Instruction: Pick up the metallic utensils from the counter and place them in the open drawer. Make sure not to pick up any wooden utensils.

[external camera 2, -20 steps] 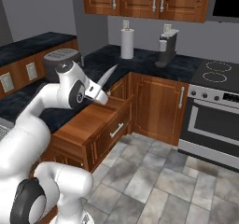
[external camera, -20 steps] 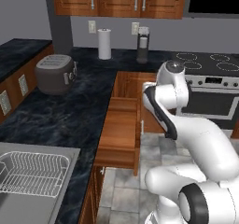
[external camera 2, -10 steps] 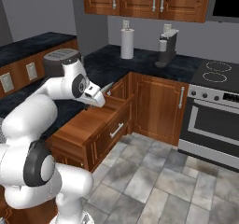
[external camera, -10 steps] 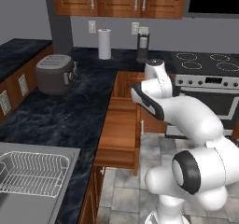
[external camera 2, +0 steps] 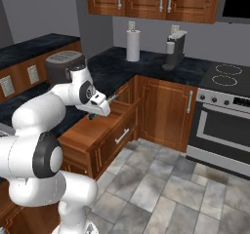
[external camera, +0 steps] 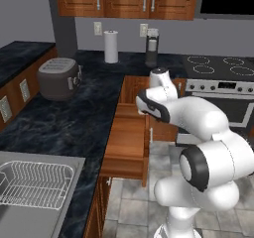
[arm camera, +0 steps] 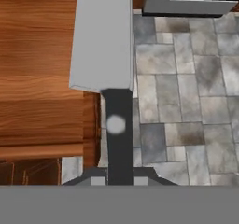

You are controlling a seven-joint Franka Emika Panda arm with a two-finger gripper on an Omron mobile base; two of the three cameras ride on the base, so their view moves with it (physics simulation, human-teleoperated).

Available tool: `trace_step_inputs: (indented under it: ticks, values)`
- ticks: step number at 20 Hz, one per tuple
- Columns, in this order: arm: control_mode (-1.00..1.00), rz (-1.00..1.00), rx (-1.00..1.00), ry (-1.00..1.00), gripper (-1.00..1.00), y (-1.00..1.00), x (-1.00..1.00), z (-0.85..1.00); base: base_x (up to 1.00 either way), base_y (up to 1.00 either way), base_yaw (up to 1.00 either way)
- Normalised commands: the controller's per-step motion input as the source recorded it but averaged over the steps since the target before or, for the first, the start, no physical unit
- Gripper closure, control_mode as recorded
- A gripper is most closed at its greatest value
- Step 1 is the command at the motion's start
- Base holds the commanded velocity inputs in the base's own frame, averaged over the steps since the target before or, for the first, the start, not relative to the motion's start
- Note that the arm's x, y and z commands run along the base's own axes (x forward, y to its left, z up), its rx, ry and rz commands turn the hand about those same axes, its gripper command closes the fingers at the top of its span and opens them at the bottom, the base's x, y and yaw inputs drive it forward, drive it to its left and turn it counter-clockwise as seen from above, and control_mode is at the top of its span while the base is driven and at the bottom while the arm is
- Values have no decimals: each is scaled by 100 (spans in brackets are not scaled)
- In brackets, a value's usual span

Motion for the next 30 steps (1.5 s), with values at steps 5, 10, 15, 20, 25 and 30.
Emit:
trace_step_inputs:
  ticks: [5, 10, 15, 20, 25, 30]
  values:
    - [-100, 2, 8, -9, 100, 0, 0, -40, 0, 0, 0]
    - [-100, 2, 11, -5, 100, 0, 0, -15, 0, 0, 0]
    - [-100, 1, 14, 0, 100, 0, 7, 0, 0, 0, 0]
    - [-100, 0, 7, 11, 100, 1, 30, -2, 0, 0, 0]
    - [-100, 1, 0, 14, 100, 11, 46, -20, 0, 0, 0]
    - [-100, 0, 0, 6, 100, 14, 46, -32, 0, 0, 0]
